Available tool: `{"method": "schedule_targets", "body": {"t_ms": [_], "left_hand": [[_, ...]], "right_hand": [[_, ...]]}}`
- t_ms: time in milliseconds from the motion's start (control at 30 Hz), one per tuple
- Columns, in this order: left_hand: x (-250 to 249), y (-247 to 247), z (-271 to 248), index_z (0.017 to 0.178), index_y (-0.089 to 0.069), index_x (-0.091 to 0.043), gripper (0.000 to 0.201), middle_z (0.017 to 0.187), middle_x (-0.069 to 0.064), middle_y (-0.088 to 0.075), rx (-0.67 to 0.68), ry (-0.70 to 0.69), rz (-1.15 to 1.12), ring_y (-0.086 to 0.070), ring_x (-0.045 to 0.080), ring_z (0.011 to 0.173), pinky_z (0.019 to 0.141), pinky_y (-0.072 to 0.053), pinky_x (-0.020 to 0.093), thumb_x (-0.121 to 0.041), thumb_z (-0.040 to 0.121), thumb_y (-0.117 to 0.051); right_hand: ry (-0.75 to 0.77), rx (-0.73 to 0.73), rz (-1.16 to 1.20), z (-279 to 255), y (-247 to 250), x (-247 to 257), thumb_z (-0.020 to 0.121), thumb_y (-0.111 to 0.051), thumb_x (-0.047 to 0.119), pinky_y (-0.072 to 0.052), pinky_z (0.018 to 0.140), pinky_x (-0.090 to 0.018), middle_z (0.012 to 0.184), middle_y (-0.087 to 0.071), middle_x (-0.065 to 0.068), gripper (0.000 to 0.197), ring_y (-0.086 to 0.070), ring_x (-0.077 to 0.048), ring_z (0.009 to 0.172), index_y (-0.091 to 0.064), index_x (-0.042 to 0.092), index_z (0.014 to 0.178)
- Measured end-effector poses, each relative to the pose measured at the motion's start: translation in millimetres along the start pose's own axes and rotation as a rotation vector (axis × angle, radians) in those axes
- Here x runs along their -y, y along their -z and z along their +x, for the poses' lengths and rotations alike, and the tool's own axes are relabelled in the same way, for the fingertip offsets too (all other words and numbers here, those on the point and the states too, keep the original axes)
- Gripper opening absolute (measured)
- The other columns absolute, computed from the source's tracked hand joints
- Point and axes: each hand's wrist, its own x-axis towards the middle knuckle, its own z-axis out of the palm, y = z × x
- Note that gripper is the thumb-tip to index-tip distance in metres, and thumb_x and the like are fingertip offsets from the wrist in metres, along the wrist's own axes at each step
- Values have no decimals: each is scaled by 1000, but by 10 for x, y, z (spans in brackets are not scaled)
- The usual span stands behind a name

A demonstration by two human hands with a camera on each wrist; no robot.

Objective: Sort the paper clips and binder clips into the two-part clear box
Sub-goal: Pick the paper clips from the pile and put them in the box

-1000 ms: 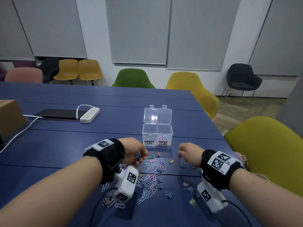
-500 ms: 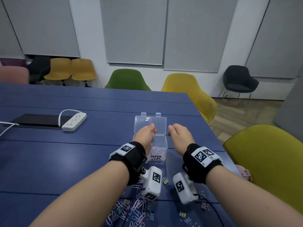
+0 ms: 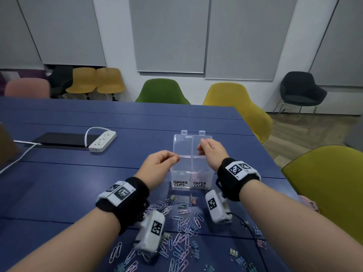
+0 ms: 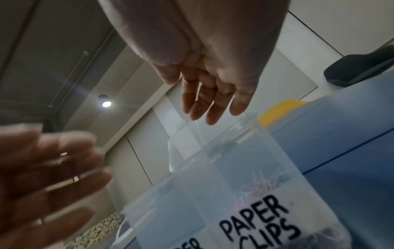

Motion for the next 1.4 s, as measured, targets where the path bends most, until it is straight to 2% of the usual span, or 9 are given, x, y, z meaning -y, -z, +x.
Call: {"method": "schedule_targets", "body": {"t_ms": [100,267,467,667,800,933,1067,1300,1400], "left_hand": [[96,279,-207,88,-66,-14,12,83,-3,-65,65,-4,136,-55,-5,67,70,-43,12,-8,92,-56],[182,651,-657,88,-67,-18,6,91,3,-72,262,70,358,-64,10,81,83,-53,29,-13,86,-67],[115,692,-1258,88,-63,-29,19,84,-13,-65,568,29,754,-57,-5,70,68,-47,10,-22,76,-75],[250,492,-1552,106,-65,-25,39,108,-7,-61,690,-71,1026,-56,12,101,89,-47,28,-34,70,-77],[330,396,-1530,102,-65,-26,30,106,-8,-65,660,-87,1096,-56,15,104,93,-45,33,-28,73,-72],[319,316,-1495,91,-66,-24,16,94,-4,-69,596,-88,1098,-60,16,94,82,-44,28,-16,77,-64],[276,233,-1462,91,-65,-23,16,97,-2,-70,555,-27,1128,-63,21,95,84,-52,31,-14,79,-59],[274,99,-1506,108,-58,-19,24,116,3,-63,529,-79,1344,-54,28,112,88,-40,36,-12,87,-49],[282,161,-1494,102,-57,-22,24,108,1,-64,455,-33,1195,-55,25,105,88,-42,32,-8,86,-46]], "right_hand": [[30,-41,-42,-198,109,43,97,-42,21,-49,86,-40,78,-62,-4,30,-64,-33,90,-53,17,69],[179,146,-289,-772,241,190,92,-52,16,-44,67,-25,80,-64,-5,14,-56,-20,75,-55,15,79],[428,568,-572,-1553,132,400,87,-57,7,-47,84,-21,100,-69,-1,17,-57,-9,85,-69,12,98],[479,871,-883,-1947,-261,346,84,-54,-1,-45,97,-35,122,-60,-6,42,-55,-26,115,-63,18,120],[557,880,-1027,-2018,-382,362,85,-59,8,-45,95,-39,121,-58,-6,38,-53,-29,115,-60,19,122],[574,840,-1079,-2050,-448,382,87,-53,8,-44,89,-39,114,-60,-10,28,-56,-31,109,-60,15,113],[496,833,-1145,-2054,-484,440,89,-50,6,-45,83,-36,111,-63,-13,22,-60,-32,104,-60,11,108],[311,800,-1094,-2019,-494,428,86,-48,5,-49,81,-36,107,-65,-14,21,-61,-32,97,-61,11,102],[235,703,-900,-1993,-426,415,86,-50,5,-46,79,-28,102,-67,-9,20,-58,-25,92,-63,13,100]]}}
